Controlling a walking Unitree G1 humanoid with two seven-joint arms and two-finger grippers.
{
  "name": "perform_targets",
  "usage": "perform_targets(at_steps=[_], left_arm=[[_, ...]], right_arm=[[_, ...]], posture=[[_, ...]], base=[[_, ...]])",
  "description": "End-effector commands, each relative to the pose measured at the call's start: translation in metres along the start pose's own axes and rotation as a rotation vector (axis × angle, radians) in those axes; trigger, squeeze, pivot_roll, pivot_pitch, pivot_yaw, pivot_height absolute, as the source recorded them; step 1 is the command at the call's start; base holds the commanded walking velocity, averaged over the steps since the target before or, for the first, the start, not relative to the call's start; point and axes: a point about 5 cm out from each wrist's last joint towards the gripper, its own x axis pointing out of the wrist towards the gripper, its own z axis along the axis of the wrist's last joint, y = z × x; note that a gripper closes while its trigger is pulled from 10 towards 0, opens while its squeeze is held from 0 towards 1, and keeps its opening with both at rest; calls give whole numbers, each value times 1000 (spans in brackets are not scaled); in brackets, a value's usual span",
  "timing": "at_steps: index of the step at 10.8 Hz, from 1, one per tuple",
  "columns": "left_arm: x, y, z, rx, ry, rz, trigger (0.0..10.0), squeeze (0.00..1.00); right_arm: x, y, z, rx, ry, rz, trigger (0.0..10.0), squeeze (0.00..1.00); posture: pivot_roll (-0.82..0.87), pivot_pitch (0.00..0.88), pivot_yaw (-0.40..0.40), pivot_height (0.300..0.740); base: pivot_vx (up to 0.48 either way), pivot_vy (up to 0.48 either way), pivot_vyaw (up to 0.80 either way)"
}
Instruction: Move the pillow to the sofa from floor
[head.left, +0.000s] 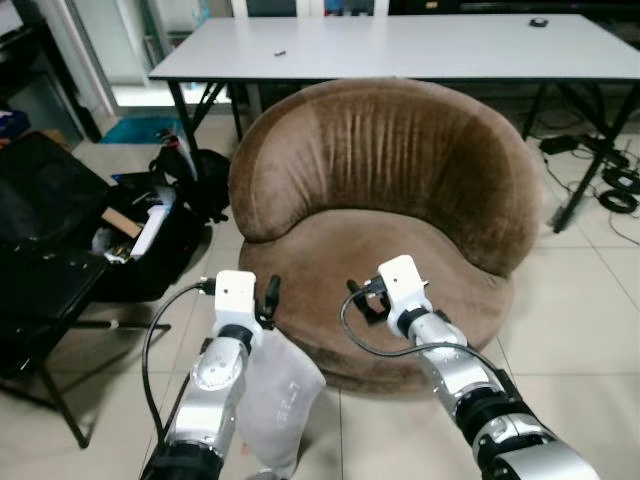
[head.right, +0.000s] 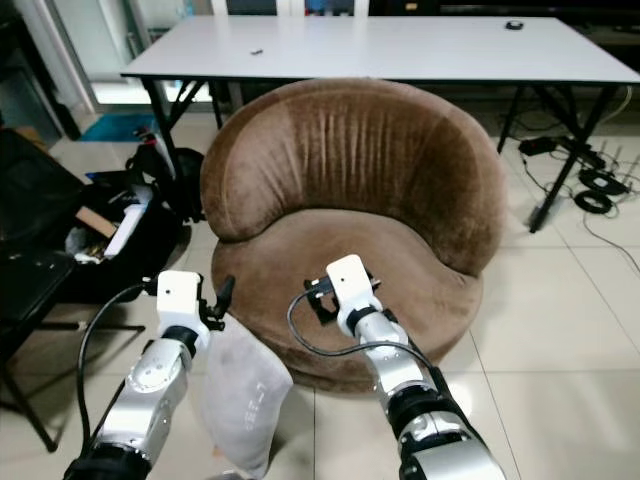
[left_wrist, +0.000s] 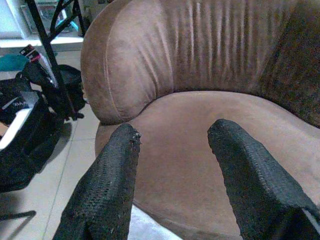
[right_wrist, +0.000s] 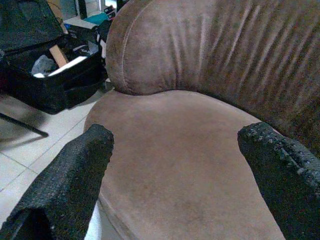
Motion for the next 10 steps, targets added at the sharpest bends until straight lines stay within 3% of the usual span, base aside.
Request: perform_targets(at_steps=[1, 4, 5, 10], left_arm=[[1, 1, 2, 7, -7, 3, 10000, 0], [0, 1, 3, 1, -13, 5, 10000, 0], [-1, 0, 7, 5, -59, -6, 10000, 0], [-3, 0, 8, 3, -86, -10, 10000, 0]], right_arm=[[1, 3, 2, -6, -12, 11, 10000, 0], [1, 2, 1, -16, 1, 10, 10000, 0], [1, 3, 1, -17, -4, 14, 10000, 0], [-1, 2, -1, 1, -2, 14, 10000, 0]], posture=[[-66, 0, 40, 727], [-67, 0, 40, 727], [-68, 0, 39, 727], [-73, 0, 37, 727]], base=[[0, 0, 663], [0, 0, 658], [0, 0, 638], [0, 0, 0]])
